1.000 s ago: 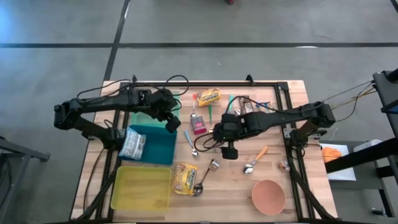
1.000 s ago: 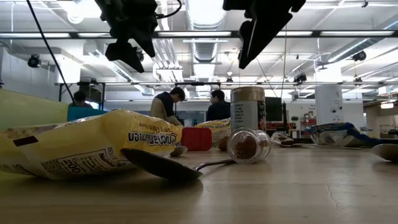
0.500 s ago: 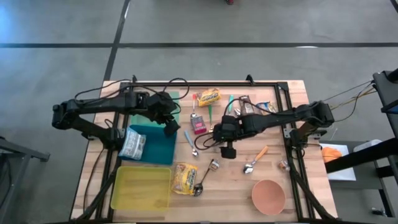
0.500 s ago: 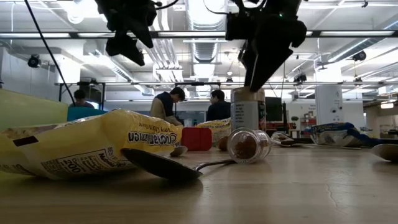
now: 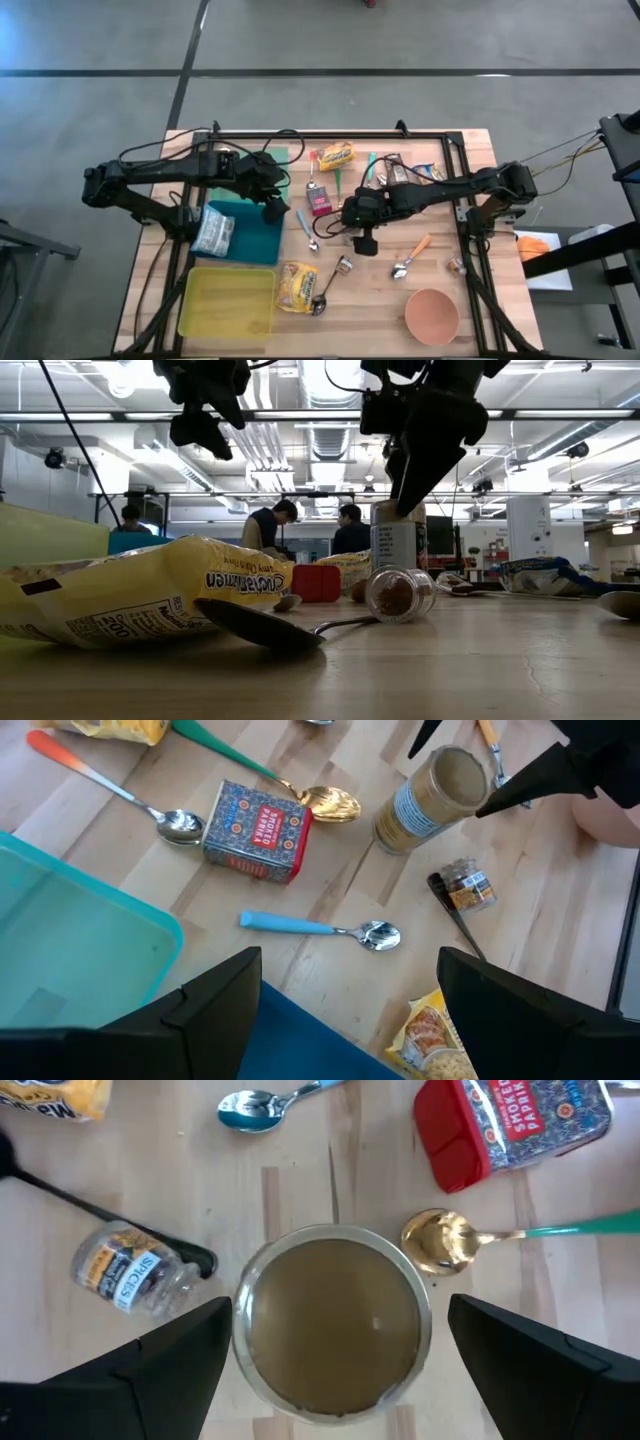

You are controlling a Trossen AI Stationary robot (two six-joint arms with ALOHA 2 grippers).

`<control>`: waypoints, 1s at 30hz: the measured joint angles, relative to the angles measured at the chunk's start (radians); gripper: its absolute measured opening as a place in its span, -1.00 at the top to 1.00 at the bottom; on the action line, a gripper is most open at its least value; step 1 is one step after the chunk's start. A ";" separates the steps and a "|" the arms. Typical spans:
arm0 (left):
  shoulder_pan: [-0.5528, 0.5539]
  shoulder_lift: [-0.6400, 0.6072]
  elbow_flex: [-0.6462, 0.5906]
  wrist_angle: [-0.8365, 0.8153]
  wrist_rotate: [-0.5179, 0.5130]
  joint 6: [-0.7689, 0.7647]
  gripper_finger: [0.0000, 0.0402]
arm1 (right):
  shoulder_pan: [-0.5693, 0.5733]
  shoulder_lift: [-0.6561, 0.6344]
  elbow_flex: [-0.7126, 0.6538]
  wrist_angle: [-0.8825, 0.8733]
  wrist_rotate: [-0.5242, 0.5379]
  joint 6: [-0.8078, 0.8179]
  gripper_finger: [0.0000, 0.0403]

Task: Pick & Place Food Item
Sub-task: Put the gold seasoning bottle into the light blue bin

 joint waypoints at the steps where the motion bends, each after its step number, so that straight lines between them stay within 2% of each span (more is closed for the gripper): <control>1: 0.000 0.000 0.000 0.000 0.000 0.000 -0.54 | 0.000 0.000 -0.005 0.010 -0.004 0.000 -0.83; 16: 0.000 0.000 0.000 0.000 0.000 0.014 -0.54 | 0.001 -0.033 -0.076 0.108 -0.013 0.109 -0.83; 24: 0.000 0.000 0.000 0.000 0.000 0.026 -0.54 | 0.003 -0.268 -0.236 0.225 0.055 0.274 -0.83; 30: 0.000 0.000 0.000 0.005 0.000 0.029 -0.54 | 0.052 -0.425 -0.452 0.477 0.148 0.403 -0.83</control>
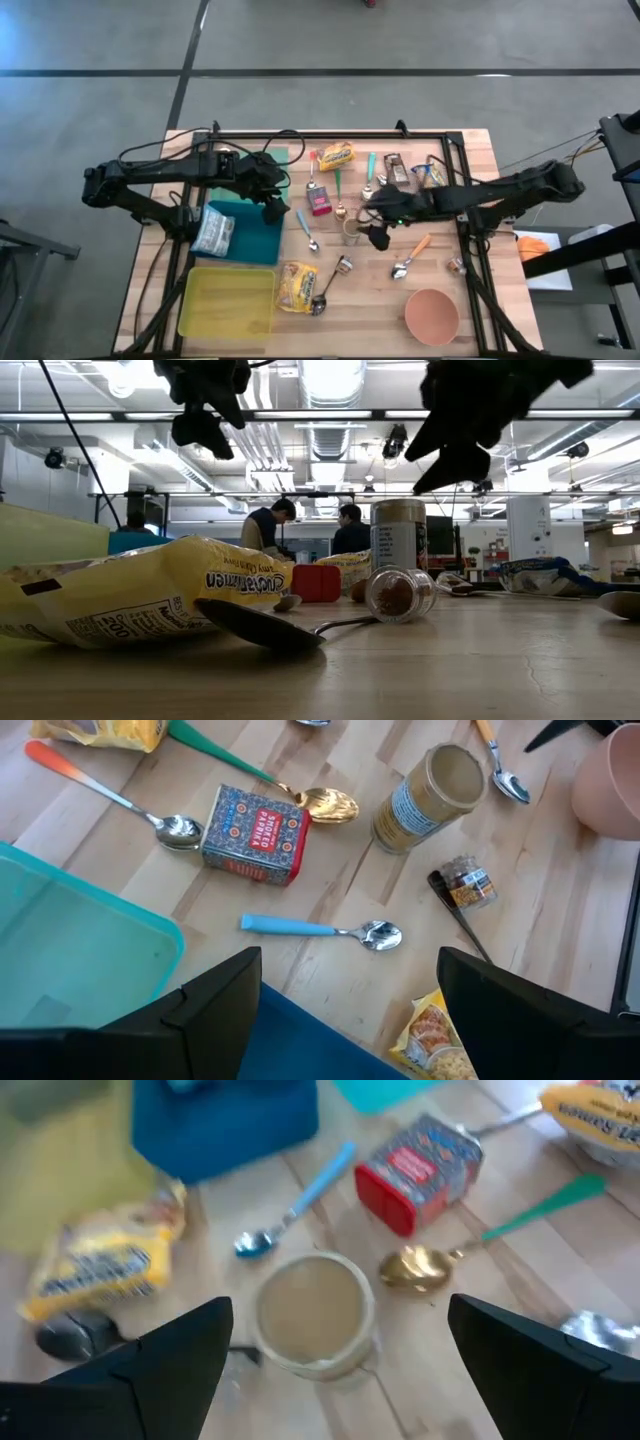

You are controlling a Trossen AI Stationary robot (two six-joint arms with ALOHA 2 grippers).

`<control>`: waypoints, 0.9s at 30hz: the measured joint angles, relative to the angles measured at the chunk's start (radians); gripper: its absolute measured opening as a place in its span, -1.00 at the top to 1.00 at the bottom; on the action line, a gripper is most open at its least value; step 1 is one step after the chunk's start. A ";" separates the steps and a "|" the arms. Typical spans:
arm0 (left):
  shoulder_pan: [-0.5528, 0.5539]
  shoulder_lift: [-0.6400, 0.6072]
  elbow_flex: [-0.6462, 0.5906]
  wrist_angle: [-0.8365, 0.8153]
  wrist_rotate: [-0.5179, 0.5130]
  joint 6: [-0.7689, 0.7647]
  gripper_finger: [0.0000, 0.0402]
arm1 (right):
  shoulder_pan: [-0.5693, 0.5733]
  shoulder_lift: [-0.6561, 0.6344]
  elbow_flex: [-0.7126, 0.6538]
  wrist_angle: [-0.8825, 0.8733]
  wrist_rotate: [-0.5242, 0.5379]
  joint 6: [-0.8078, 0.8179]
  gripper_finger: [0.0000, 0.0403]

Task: Pick & Place Food Item
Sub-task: Put the gold seasoning bottle into the light blue bin

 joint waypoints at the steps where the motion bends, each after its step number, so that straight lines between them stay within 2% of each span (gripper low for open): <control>1: 0.000 0.000 0.000 0.003 0.000 0.000 -0.54 | 0.013 -0.013 -0.031 0.049 0.017 0.007 -0.83; 5: 0.000 0.000 0.000 0.044 0.000 -0.005 -0.54 | 0.073 -0.025 -0.126 0.234 0.112 0.004 -0.83; 10: 0.000 0.000 0.000 0.083 0.009 -0.008 -0.54 | 0.128 0.003 -0.187 0.309 0.239 -0.008 -0.83; 17: 0.000 0.000 0.000 0.086 0.012 0.003 -0.54 | 0.203 0.062 -0.288 0.548 0.367 -0.062 -0.83; 27: 0.001 0.001 0.000 0.108 0.001 0.042 -0.54 | 0.221 0.265 -0.338 0.818 0.398 -0.187 -0.83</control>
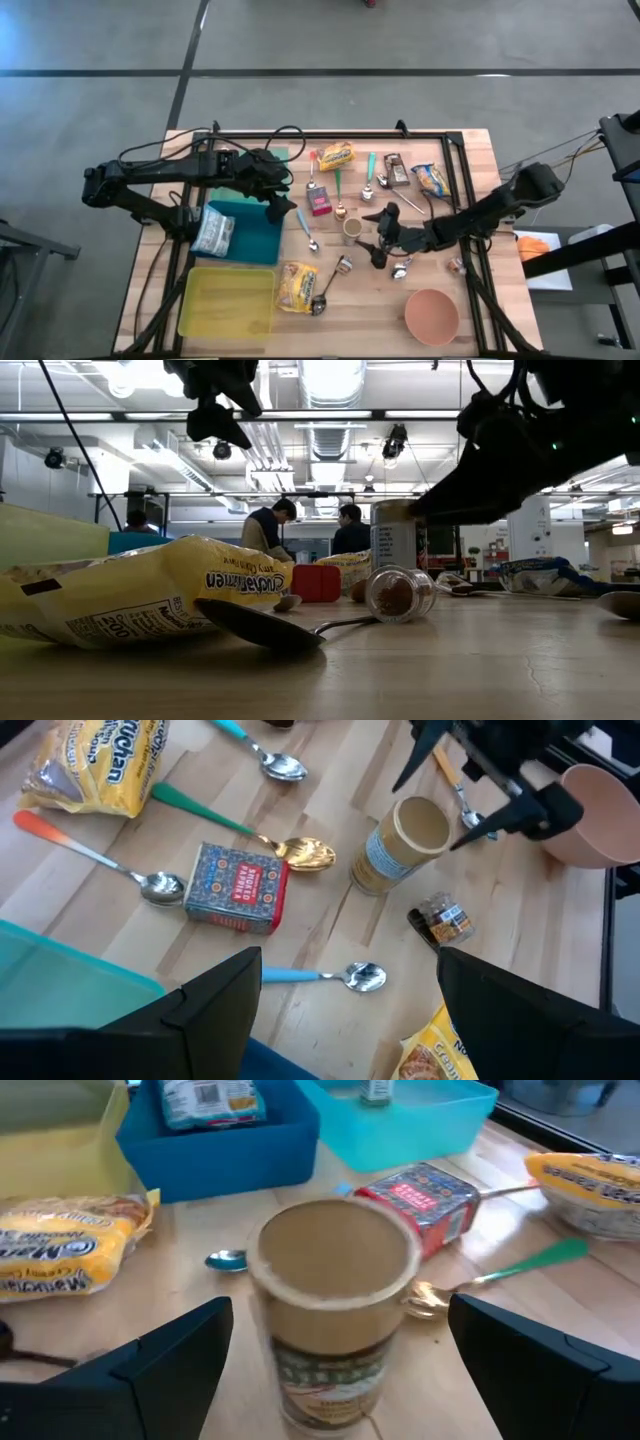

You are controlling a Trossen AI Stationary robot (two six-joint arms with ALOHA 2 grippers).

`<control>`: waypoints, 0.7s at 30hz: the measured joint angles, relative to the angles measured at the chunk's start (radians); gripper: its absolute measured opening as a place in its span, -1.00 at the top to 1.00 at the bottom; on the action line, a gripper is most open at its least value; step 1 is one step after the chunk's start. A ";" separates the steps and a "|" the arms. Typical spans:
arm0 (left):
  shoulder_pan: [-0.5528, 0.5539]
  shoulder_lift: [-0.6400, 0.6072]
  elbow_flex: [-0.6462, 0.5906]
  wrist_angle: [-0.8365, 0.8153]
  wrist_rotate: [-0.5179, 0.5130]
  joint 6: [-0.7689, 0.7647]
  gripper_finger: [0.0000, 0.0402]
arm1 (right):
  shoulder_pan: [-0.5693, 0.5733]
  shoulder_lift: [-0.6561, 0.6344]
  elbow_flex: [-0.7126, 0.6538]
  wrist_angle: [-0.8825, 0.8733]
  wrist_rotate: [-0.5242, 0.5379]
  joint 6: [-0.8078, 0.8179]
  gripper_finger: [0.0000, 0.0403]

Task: Pick & Place Food Item
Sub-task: Put the gold seasoning bottle into the light blue bin

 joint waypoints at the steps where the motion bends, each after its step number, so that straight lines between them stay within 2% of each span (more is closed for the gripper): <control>1: 0.000 0.000 0.000 0.000 0.000 0.000 -0.54 | 0.000 0.027 0.000 0.040 0.005 -0.004 -0.83; 21: 0.001 0.000 0.000 0.011 0.000 0.000 -0.54 | -0.023 0.405 -0.002 0.532 0.073 -0.063 -0.83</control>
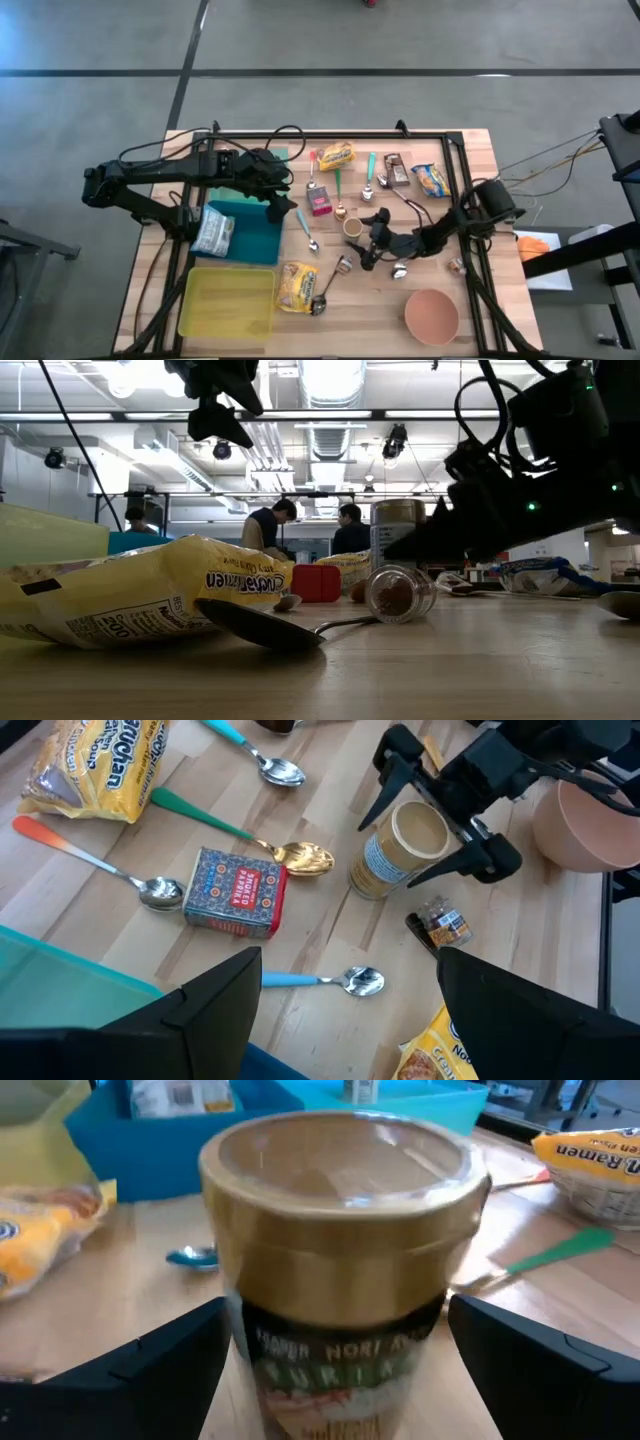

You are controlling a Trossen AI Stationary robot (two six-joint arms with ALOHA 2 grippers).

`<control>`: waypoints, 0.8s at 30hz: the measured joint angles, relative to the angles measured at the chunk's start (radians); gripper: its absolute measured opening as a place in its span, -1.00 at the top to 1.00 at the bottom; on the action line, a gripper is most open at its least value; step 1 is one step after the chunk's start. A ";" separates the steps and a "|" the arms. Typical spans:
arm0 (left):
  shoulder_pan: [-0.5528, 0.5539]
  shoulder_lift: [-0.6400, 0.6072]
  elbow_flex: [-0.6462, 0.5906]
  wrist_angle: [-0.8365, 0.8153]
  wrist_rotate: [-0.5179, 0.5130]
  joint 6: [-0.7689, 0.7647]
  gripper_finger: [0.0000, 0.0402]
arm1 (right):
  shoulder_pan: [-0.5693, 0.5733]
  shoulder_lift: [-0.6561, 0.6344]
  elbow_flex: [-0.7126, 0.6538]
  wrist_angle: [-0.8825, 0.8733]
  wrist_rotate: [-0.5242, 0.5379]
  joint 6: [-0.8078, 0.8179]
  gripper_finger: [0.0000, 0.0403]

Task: Pick & Place Food Item
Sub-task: Put the gold seasoning bottle into the light blue bin

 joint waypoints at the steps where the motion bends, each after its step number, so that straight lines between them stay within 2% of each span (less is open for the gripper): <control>1: 0.000 0.000 0.000 0.000 0.000 0.000 -0.54 | -0.004 0.012 0.006 0.023 0.000 0.000 -0.83; 9: 0.000 0.000 0.000 0.005 -0.003 0.007 -0.54 | -0.021 0.093 0.065 0.060 -0.004 -0.007 -0.83; 15: 0.001 0.000 0.000 0.004 -0.045 0.003 -0.54 | -0.020 0.128 0.109 0.053 -0.005 0.001 -0.81; 18: 0.001 0.000 0.000 0.001 -0.045 -0.001 -0.54 | -0.020 0.124 0.116 0.050 -0.010 0.003 -0.65; 21: 0.001 0.000 0.000 -0.001 -0.044 -0.008 -0.54 | -0.019 0.112 0.105 0.053 -0.012 0.002 -0.37; 24: 0.001 0.000 0.000 -0.007 -0.042 -0.008 -0.54 | -0.019 0.104 0.086 0.057 -0.009 0.009 -0.32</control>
